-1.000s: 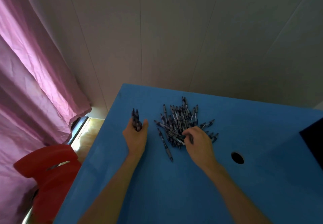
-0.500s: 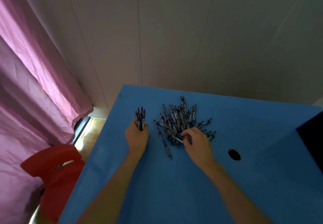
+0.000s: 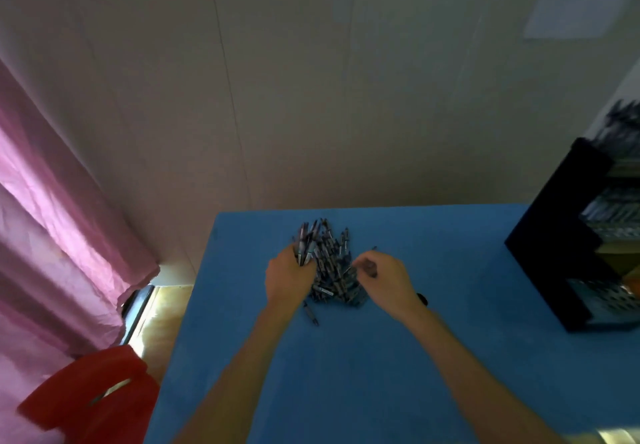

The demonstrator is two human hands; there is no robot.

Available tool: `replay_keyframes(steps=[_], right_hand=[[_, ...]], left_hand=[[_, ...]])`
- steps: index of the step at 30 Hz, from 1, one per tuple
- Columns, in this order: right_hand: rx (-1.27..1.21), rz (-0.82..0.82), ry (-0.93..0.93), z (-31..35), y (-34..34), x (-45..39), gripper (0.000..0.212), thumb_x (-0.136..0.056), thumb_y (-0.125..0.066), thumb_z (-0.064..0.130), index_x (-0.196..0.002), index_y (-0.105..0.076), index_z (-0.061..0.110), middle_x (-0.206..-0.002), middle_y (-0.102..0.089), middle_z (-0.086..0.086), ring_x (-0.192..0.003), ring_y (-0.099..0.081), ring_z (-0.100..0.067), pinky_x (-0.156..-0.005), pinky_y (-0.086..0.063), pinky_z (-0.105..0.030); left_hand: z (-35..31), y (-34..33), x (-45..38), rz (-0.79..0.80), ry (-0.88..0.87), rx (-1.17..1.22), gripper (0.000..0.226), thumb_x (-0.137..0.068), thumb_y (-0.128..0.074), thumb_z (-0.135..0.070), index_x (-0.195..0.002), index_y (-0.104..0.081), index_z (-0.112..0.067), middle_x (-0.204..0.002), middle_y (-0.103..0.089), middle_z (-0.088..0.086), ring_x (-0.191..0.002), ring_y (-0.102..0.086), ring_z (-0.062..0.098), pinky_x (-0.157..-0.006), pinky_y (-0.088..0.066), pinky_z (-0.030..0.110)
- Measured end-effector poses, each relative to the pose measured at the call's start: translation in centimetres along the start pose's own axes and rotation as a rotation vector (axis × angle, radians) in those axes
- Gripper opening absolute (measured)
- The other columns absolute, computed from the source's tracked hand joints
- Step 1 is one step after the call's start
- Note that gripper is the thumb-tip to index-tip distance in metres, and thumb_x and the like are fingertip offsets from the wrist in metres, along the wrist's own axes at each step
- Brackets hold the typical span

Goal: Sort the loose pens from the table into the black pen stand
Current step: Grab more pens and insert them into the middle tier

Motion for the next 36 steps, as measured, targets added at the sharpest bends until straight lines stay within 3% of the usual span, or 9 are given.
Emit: replay_keyframes(steps=[5, 9, 12, 16, 22, 28, 36], right_hand=[[0.021, -0.063, -0.036, -1.5, 5.4, 3.0, 0.012, -0.099, -0.061, 0.018, -0.107, -0.07, 0.019, -0.103, -0.068, 0.008, -0.09, -0.062, -0.009, -0.088, -0.051, -0.027], [0.042, -0.12, -0.103, -3.5, 9.4, 5.8, 0.012, -0.099, -0.062, 0.018, -0.108, -0.069, 0.02, -0.099, -0.062, 0.014, -0.083, -0.059, -0.002, -0.087, -0.051, -0.025], [0.045, -0.18, -0.138, -5.3, 12.5, 8.0, 0.011, -0.098, -0.063, 0.017, -0.106, -0.07, 0.02, -0.098, -0.063, 0.013, -0.08, -0.058, 0.002, -0.082, -0.051, -0.02], [0.02, -0.216, -0.171, -7.6, 16.4, 10.7, 0.013, -0.099, -0.062, 0.018, -0.108, -0.071, 0.018, -0.103, -0.067, 0.01, -0.086, -0.06, -0.003, -0.083, -0.05, -0.019], [-0.034, -0.279, -0.179, -12.1, 23.4, 14.3, 0.011, -0.095, -0.064, 0.016, -0.101, -0.072, 0.021, -0.097, -0.07, 0.012, -0.083, -0.063, -0.001, -0.073, -0.046, -0.012], [-0.09, -0.238, -0.172, -17.5, 29.7, 18.1, 0.014, -0.094, -0.064, 0.019, -0.105, -0.073, 0.021, -0.1, -0.071, 0.01, -0.093, -0.065, -0.003, -0.084, -0.053, -0.023], [-0.117, -0.182, -0.123, -22.4, 37.4, 19.8, 0.014, -0.094, -0.066, 0.02, -0.105, -0.073, 0.021, -0.099, -0.071, 0.013, -0.092, -0.064, 0.0, -0.082, -0.051, -0.019]], left_hand=[[-5.0, -2.9, 2.1, 0.118, -0.093, -0.033, 0.012, -0.09, -0.062, -0.021, -0.08, -0.057, -0.024, -0.066, -0.059, 0.0, -0.062, -0.057, 0.021, -0.057, -0.05, 0.034], [-8.9, -6.2, 4.3, 0.22, -0.165, -0.032, 0.021, -0.091, -0.062, -0.015, -0.076, -0.049, -0.02, -0.063, -0.054, 0.004, -0.054, -0.056, 0.018, -0.054, -0.048, 0.034], [-11.6, -9.1, 6.7, 0.319, -0.21, -0.014, 0.027, -0.092, -0.06, -0.006, -0.075, -0.043, -0.02, -0.057, -0.046, 0.002, -0.039, -0.052, 0.008, -0.042, -0.041, 0.018], [-15.0, -13.4, 9.3, 0.389, -0.258, -0.044, 0.03, -0.088, -0.062, -0.008, -0.071, -0.043, -0.023, -0.054, -0.038, -0.001, -0.038, -0.041, 0.011, -0.046, -0.038, 0.028], [-21.4, -20.2, 14.2, 0.394, -0.296, -0.054, 0.027, -0.073, -0.062, -0.011, -0.063, -0.039, -0.02, -0.056, -0.044, 0.0, -0.05, -0.041, 0.019, -0.048, -0.029, 0.027], [-26.8, -27.0, 19.1, 0.401, -0.291, -0.072, 0.023, -0.072, -0.061, -0.012, -0.064, -0.041, -0.019, -0.06, -0.049, 0.002, -0.053, -0.045, 0.021, -0.048, -0.031, 0.027], [-33.0, -32.5, 23.1, 0.332, -0.273, -0.097, 0.026, -0.075, -0.062, -0.014, -0.063, -0.04, -0.024, -0.061, -0.051, 0.0, -0.058, -0.05, 0.024, -0.047, -0.029, 0.026]])
Point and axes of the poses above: each hand's wrist, its own x-axis away from the middle knuckle, its own y-axis out of the back of the hand, z = x × y, the point moved 9 cm from there along -x, towards the middle knuckle
